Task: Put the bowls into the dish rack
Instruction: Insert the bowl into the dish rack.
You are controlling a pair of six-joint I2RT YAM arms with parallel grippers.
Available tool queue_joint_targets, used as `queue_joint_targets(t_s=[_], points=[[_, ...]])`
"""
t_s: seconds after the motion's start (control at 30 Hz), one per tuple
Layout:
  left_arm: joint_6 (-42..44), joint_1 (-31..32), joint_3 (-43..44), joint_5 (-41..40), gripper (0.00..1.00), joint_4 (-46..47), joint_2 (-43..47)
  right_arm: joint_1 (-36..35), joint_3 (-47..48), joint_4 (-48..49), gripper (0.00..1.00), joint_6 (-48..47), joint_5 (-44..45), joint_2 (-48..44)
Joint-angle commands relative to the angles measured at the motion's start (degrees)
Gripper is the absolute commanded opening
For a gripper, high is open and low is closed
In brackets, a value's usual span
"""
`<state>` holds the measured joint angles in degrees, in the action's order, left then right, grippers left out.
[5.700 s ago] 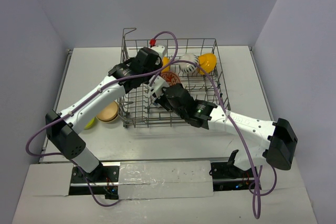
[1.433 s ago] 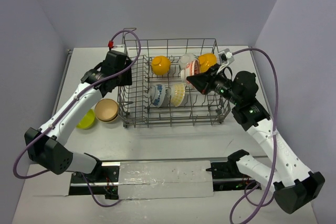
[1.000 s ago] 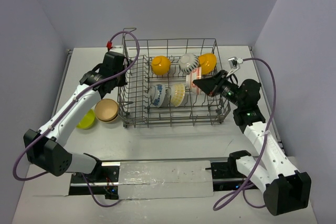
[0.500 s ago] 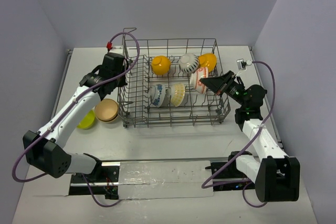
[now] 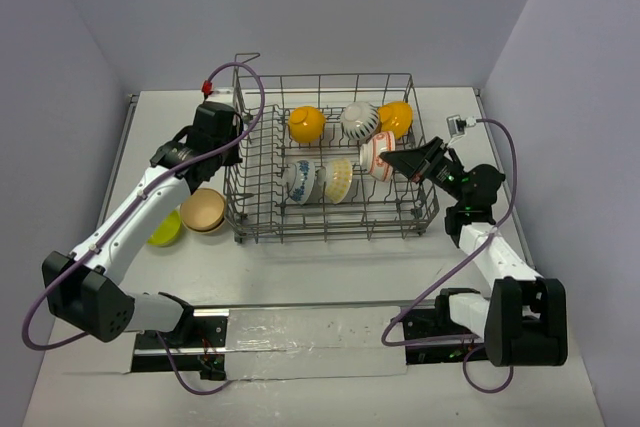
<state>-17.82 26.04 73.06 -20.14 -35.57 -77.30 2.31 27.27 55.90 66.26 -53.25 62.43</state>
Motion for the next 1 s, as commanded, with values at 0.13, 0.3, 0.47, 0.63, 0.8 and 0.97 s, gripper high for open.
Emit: queue_joint_targets(t_s=[0.13,0.3,0.47,0.63,0.8,0.97], points=[[1.5,-0.5,-1.3,2.0,0.00,1.3,1.0,0.6,-1.2,11.6,0.00,3.4,-1.5,4.2],[1.5,-0.5,-1.8,1.8,0.00,1.6,1.3,0.8,-1.6,13.6,0.00,2.2,-2.3,7.5],[1.5,-0.5,-1.9,1.9,0.00,1.7,1.1,0.9,-1.4,15.3,0.00,3.6,-2.8,11.0],[1.4,-0.5,-2.3,2.1,0.00,1.8,1.3,1.0,-1.3,25.1,0.00,9.3,-3.5,15.9],[1.4,-0.5,-2.4,2.5,0.00,1.9,1.4,1.0,-0.4,32.5,0.00,13.8,-3.8,20.5],[1.4,-0.5,-2.5,2.9,0.00,2.0,1.7,1.0,0.3,32.5,0.00,13.1,-3.6,21.5]])
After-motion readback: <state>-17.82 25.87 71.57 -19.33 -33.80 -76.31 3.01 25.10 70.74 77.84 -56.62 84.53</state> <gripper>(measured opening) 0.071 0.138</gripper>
